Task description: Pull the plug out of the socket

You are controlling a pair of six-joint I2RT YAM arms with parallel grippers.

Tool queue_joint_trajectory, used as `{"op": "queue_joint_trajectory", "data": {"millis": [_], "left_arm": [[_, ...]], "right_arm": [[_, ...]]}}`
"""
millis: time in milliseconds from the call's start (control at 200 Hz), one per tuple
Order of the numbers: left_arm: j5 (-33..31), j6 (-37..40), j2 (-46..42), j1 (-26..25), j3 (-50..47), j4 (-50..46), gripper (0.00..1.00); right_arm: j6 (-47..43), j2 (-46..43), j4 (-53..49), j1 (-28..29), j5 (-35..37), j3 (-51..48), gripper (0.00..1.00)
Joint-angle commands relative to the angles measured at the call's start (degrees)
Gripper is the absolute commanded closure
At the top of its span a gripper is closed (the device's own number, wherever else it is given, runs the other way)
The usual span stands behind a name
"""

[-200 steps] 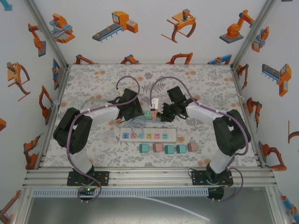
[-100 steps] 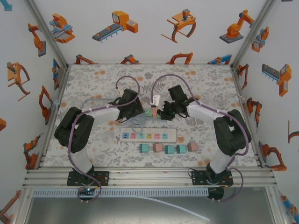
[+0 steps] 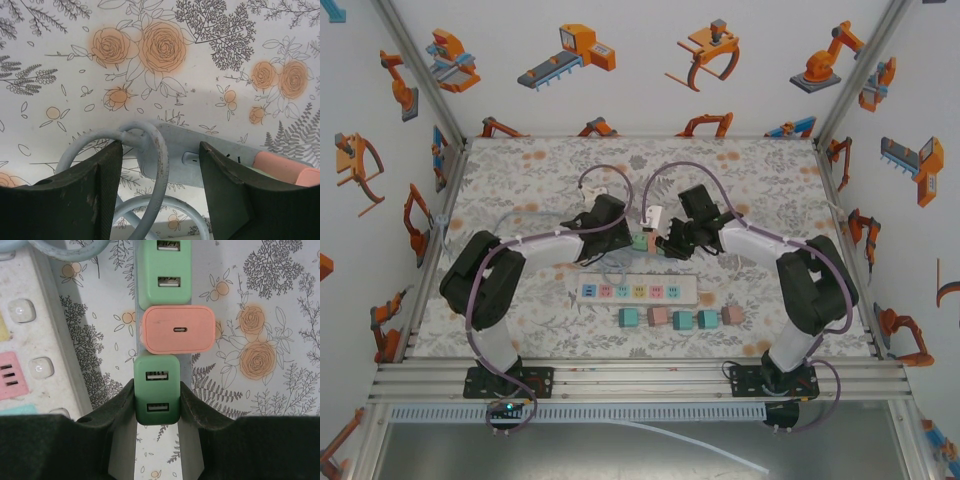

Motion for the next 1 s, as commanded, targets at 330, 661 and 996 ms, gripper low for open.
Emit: {"op": "queue_joint_trajectory", "data": {"millis": [330,661,996], "left_arm": [[-4.6,6.6,17.1,-2.7,-6.9,-27.8,0.43],[-3.2,5.8,12.2,-2.5,-8.3,-26.2,0.43],[-0.8,5.9,0.0,-2.4,-5.9,-28.4,0.37]], "right_arm": [[8.7,-5.3,14.0,-2.8,-10.9,1.6,1.0],[12.4,-12.1,18.3,-2.9,-9.5,-2.6,1.0],[17.7,-22.0,14.2,-1.9,-2.5,-6.4,1.0]]}}
